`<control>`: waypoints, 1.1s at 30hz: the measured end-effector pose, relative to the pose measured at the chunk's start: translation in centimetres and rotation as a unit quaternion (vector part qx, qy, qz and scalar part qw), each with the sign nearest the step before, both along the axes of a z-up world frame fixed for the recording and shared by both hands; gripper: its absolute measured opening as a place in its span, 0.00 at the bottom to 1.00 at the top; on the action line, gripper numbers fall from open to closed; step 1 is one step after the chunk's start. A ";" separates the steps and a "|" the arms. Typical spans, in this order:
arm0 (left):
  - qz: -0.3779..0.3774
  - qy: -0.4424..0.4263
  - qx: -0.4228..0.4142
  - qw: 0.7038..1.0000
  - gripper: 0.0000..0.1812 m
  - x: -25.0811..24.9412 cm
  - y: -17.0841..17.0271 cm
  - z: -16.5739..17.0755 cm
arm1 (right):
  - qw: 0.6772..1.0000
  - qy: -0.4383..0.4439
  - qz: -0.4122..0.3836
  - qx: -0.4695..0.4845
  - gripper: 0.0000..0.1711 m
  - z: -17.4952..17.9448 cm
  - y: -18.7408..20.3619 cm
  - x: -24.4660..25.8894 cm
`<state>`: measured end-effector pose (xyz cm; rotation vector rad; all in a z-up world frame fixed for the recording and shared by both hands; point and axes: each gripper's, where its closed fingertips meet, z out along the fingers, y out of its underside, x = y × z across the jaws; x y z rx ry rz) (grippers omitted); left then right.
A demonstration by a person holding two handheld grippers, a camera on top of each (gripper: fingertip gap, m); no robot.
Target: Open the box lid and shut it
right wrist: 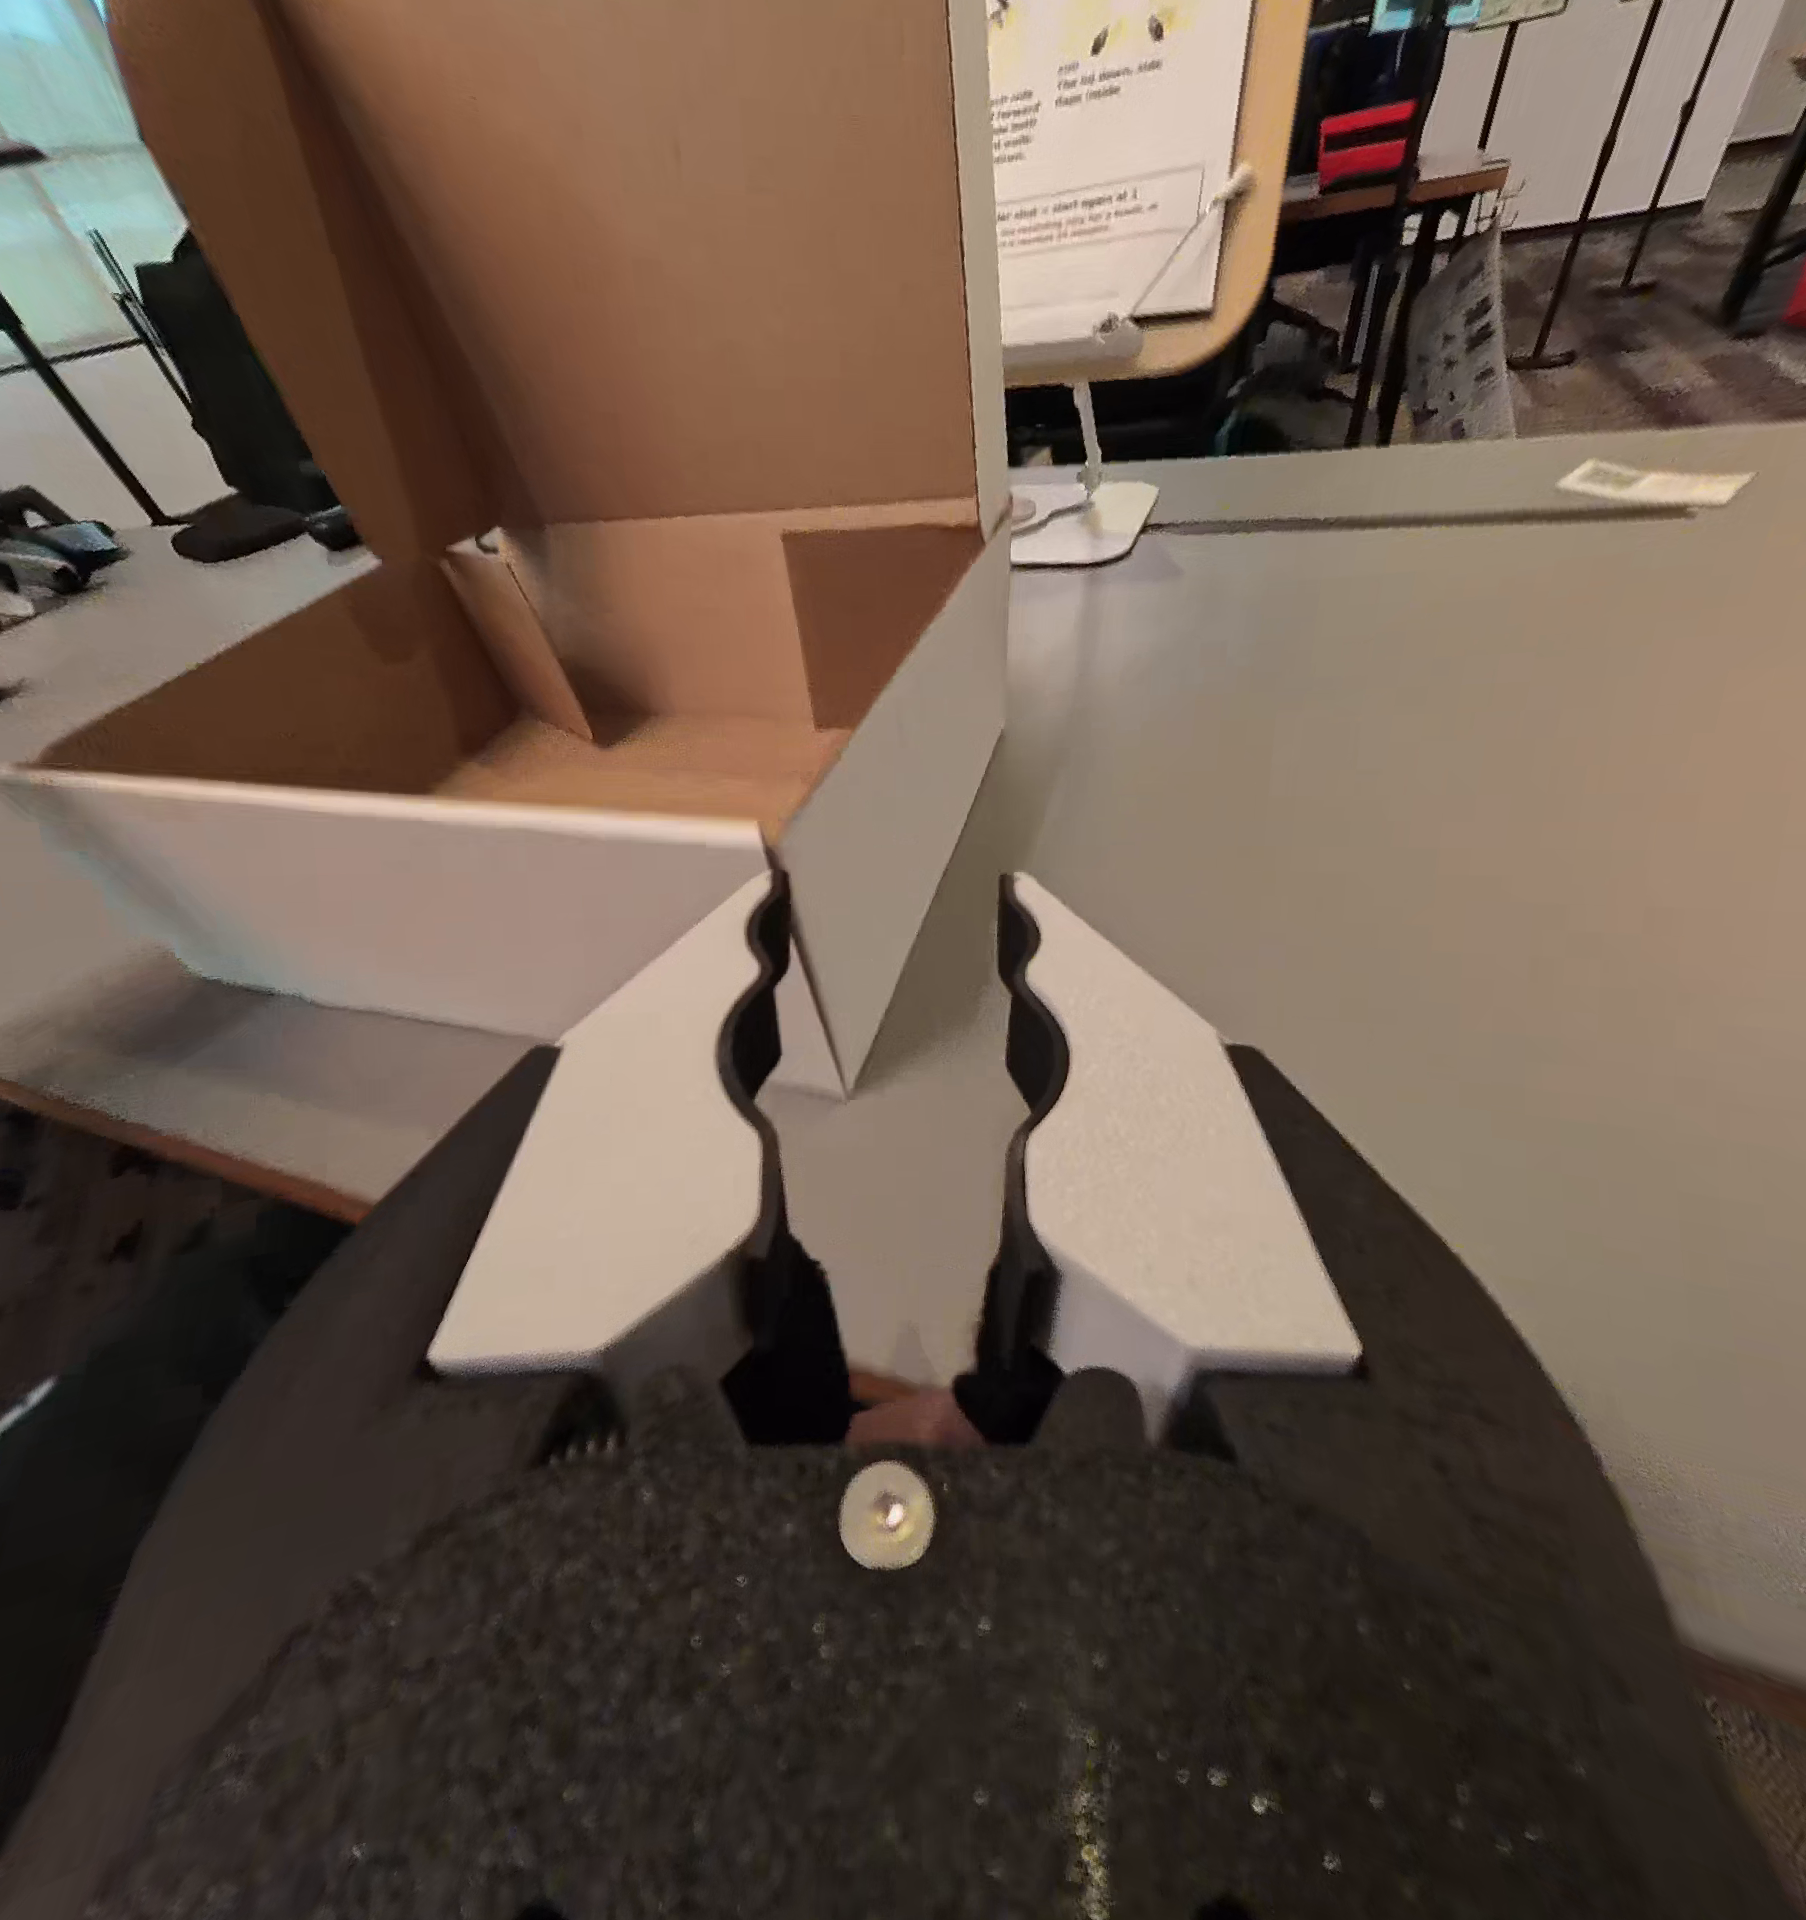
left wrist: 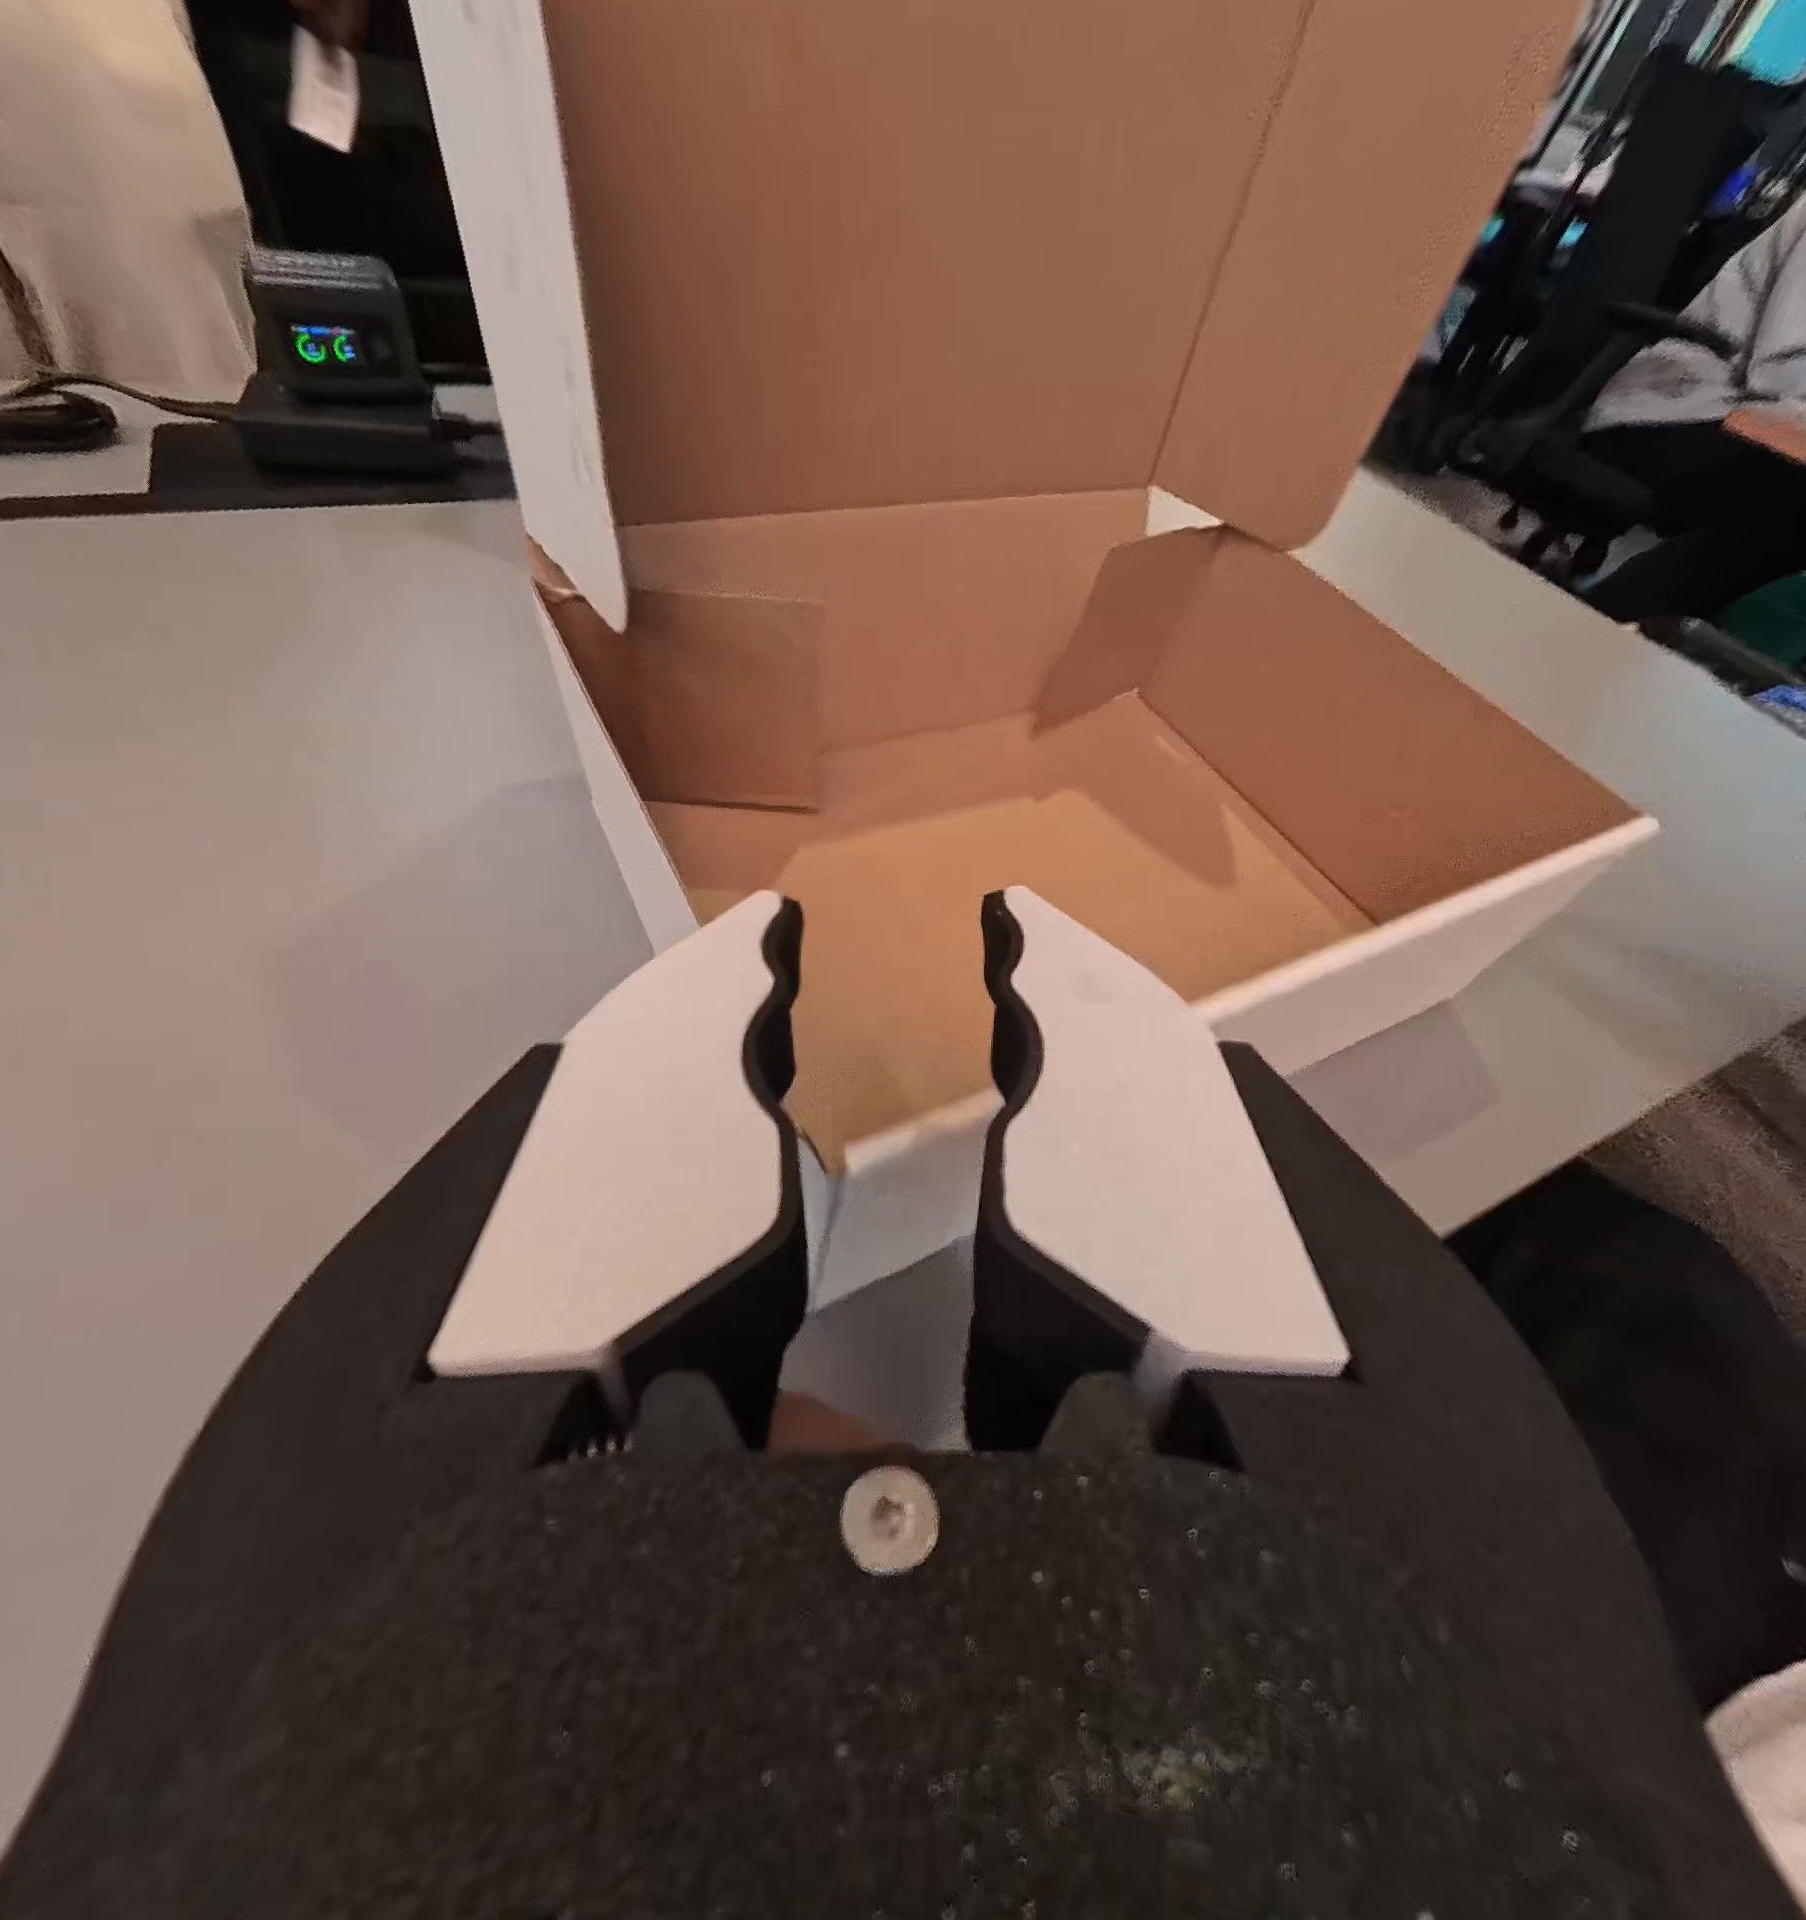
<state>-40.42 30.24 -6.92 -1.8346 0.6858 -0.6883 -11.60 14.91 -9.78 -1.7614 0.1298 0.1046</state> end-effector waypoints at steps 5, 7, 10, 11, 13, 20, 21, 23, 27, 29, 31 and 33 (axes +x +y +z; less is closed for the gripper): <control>0.018 0.062 -0.010 0.998 0.24 2.0 5.9 1.8 | 0.999 -0.045 0.003 -0.011 0.23 2.6 8.3 1.2; 0.035 0.097 -0.020 0.994 0.27 2.8 8.7 1.4 | 0.998 -0.046 0.008 -0.029 0.23 2.9 12.0 1.8; 0.058 0.102 -0.041 0.992 0.27 4.1 11.7 1.2 | 0.996 -0.055 0.006 -0.075 0.23 2.1 16.6 2.8; 0.065 0.096 -0.044 0.992 0.26 4.5 12.5 1.3 | 0.995 -0.060 0.000 -0.080 0.23 2.0 17.8 3.2; 0.081 0.089 -0.045 0.992 0.23 5.2 13.9 1.7 | 0.993 -0.070 -0.003 -0.091 0.21 1.9 19.7 3.5; 0.109 0.123 -0.014 0.986 0.05 6.3 16.5 2.3 | 0.986 -0.139 -0.027 -0.093 0.04 3.1 21.8 4.6; 0.114 0.128 -0.008 0.985 0.04 6.1 16.6 2.3 | 0.984 -0.148 -0.026 -0.095 0.03 3.0 21.8 4.4; 0.118 0.131 0.003 0.984 0.03 5.8 16.5 2.3 | 0.983 -0.157 -0.025 -0.096 0.01 2.8 21.7 4.1; 0.125 0.135 0.017 0.983 0.02 4.7 15.6 2.0 | 0.987 -0.119 -0.021 -0.104 0.01 2.2 21.0 3.5; 0.129 0.129 0.022 0.983 0.01 4.1 14.9 1.8 | 0.988 -0.115 -0.024 -0.099 0.01 2.1 20.5 3.3; 0.138 0.132 0.034 0.981 0.01 3.3 14.0 2.0 | 0.989 -0.114 -0.026 -0.095 0.01 2.2 20.1 2.8; 0.148 0.124 0.041 0.980 0.01 2.8 13.3 2.8 | 0.989 -0.120 -0.031 -0.085 0.00 2.6 19.6 2.5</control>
